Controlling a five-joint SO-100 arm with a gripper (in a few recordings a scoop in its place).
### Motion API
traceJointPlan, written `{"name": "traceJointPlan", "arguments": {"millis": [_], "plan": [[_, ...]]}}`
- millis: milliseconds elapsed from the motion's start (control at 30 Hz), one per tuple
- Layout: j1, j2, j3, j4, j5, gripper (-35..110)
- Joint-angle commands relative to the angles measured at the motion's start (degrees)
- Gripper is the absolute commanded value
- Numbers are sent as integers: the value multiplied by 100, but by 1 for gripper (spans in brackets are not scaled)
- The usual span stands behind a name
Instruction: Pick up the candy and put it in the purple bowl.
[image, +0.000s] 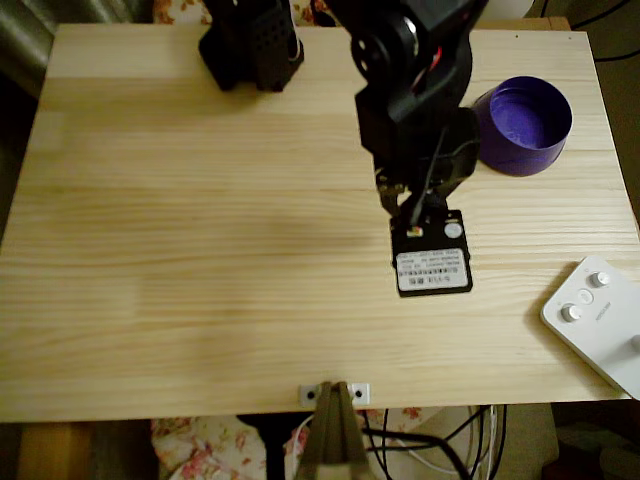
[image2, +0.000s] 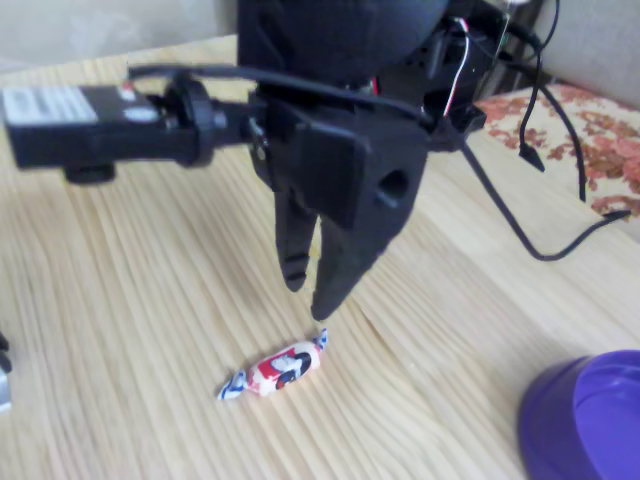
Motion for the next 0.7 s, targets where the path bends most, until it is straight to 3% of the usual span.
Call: {"name": "traceJointPlan", "arguments": {"millis": [0,667], "plan": [[-176,-53,-650,18,193,15],[-193,-1415,-1846,185,325,15]]}}
